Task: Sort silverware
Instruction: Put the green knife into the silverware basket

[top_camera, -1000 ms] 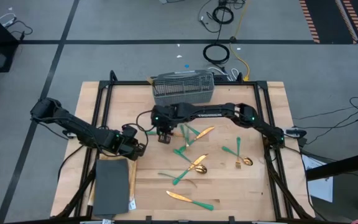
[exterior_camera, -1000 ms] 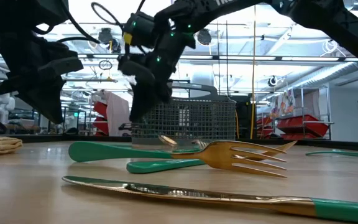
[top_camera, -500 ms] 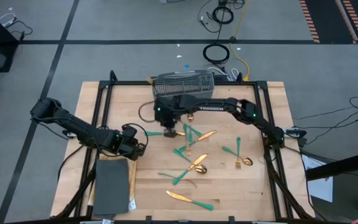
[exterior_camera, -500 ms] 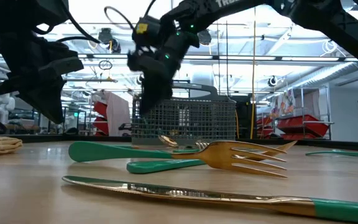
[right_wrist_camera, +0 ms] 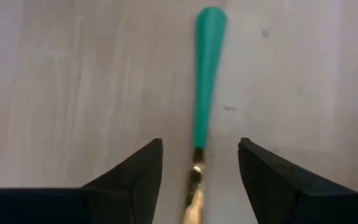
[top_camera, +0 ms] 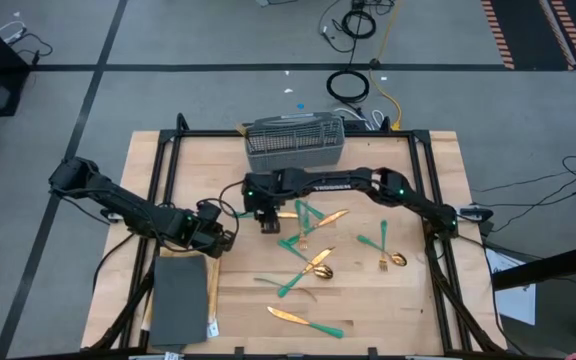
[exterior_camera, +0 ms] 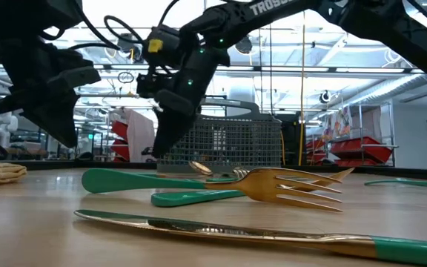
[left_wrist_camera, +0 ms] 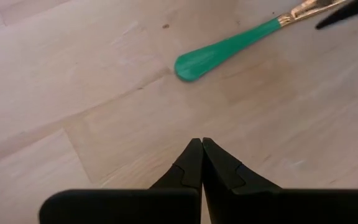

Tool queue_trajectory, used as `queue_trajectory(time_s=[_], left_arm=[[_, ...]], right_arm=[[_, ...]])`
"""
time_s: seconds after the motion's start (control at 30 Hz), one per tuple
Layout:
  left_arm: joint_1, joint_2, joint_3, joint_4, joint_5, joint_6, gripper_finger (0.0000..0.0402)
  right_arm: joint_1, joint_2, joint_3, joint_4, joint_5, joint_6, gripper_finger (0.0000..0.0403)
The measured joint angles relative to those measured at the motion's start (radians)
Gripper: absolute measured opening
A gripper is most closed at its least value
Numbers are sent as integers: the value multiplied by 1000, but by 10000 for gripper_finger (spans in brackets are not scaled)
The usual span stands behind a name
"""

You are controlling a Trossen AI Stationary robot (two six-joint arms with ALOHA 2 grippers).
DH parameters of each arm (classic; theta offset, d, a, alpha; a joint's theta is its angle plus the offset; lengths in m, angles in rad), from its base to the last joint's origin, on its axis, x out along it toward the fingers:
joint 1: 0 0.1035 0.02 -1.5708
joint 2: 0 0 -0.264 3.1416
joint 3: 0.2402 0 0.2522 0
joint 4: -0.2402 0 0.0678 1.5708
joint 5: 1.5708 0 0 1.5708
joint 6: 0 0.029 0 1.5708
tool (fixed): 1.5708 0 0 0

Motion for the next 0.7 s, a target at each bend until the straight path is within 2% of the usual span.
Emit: queue_trajectory(time_s=[0.2,0.33,0.7], left_arm=[[0,6,0,2,12,1,6],[0,12,0,0,20,1,6],[0,14,0,3,27,23,6]], right_arm=[[21,48,0,44,3,-6,186],[21,73,3,50,64,-7,184],[8,102,28,-38,61,43,161]])
